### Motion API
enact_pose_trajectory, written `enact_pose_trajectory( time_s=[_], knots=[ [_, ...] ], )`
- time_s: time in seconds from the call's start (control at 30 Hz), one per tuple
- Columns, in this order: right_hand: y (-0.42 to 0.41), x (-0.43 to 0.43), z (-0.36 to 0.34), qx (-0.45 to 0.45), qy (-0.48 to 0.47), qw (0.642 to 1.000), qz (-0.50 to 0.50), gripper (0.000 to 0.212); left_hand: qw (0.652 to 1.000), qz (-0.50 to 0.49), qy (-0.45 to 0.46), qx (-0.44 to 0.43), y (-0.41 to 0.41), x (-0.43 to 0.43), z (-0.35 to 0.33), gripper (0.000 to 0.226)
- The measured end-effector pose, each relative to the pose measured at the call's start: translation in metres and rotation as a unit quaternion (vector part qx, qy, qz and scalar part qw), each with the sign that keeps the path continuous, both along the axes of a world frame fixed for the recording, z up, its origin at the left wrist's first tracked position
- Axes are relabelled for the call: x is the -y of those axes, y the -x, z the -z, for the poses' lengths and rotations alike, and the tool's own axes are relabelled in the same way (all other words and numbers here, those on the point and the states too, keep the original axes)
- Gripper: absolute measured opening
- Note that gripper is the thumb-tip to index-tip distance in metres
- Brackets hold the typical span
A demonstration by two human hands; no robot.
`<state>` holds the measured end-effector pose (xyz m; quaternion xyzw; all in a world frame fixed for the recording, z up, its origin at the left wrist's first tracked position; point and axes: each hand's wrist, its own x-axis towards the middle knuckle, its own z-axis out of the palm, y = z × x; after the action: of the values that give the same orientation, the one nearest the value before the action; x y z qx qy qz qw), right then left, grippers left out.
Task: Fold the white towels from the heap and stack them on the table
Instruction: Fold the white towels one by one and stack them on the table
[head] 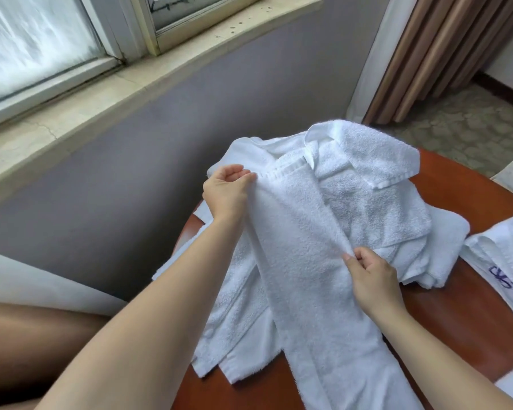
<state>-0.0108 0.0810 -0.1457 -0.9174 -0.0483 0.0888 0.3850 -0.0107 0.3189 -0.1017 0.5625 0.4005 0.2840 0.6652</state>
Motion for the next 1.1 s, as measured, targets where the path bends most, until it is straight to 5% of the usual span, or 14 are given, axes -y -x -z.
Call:
enact_pose_trajectory(
  time_s=[0.17, 0.27, 0.4, 0.53, 0.67, 0.8, 1.1],
  knots=[
    [0.000, -0.003, -0.008, -0.012, 0.016, 1.000, -0.010, 0.028, 0.999, -0.020, -0.007, -0.036, 0.009, -0.005, 0.012, 0.021],
    [-0.006, -0.014, -0.024, 0.075, -0.004, 0.997, -0.022, 0.013, 0.998, 0.019, -0.016, -0.051, 0.014, -0.004, 0.011, 0.029],
    [-0.037, -0.046, -0.059, 0.177, 0.018, 0.973, -0.149, 0.045, 0.991, 0.102, -0.010, -0.084, 0.021, -0.006, 0.009, 0.028],
    [-0.070, -0.080, -0.078, 0.158, 0.109, 0.953, -0.236, 0.059, 0.990, 0.117, -0.007, -0.073, 0.024, -0.010, 0.006, 0.013],
    [-0.088, -0.096, -0.082, 0.110, 0.153, 0.946, -0.263, 0.044, 0.988, 0.136, -0.030, -0.070, 0.023, -0.015, 0.007, 0.016],
    [-0.098, -0.103, -0.084, 0.134, 0.136, 0.949, -0.251, 0.004, 0.984, 0.158, -0.049, -0.064, 0.022, -0.017, 0.009, 0.017],
    [-0.107, -0.104, -0.084, 0.094, 0.040, 0.979, -0.176, 0.009, 0.989, 0.109, -0.077, -0.062, 0.011, -0.011, 0.011, 0.026]
  ],
)
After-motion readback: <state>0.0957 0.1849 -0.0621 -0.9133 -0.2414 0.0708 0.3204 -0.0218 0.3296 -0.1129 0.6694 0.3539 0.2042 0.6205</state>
